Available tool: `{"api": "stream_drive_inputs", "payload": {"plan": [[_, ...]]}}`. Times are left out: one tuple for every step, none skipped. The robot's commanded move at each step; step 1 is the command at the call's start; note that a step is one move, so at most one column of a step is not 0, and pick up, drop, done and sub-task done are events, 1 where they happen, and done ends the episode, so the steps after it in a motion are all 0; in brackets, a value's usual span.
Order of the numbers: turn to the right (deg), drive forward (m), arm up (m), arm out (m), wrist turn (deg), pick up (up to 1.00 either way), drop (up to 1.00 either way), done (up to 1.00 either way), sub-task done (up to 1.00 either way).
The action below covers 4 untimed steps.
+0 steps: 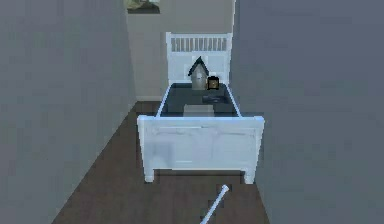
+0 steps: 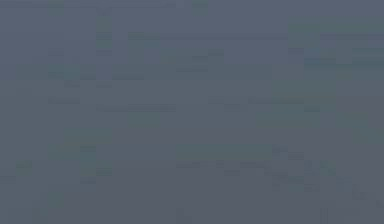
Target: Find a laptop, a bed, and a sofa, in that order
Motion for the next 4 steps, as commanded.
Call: {"api": "stream_drive_inputs", "payload": {"plan": [[0.0,0.30,0.00,0.00,0.0,0.00,0.00,0.00,0.00],[24.0,0.00,0.00,0.00,0.0,0.00,0.00,0.00,0.00],[0.0,0.25,0.00,0.00,0.0,0.00,0.00,0.00,0.00],[-24.0,0.00,0.00,0.00,0.0,0.00,0.00,0.00,0.00]]}}
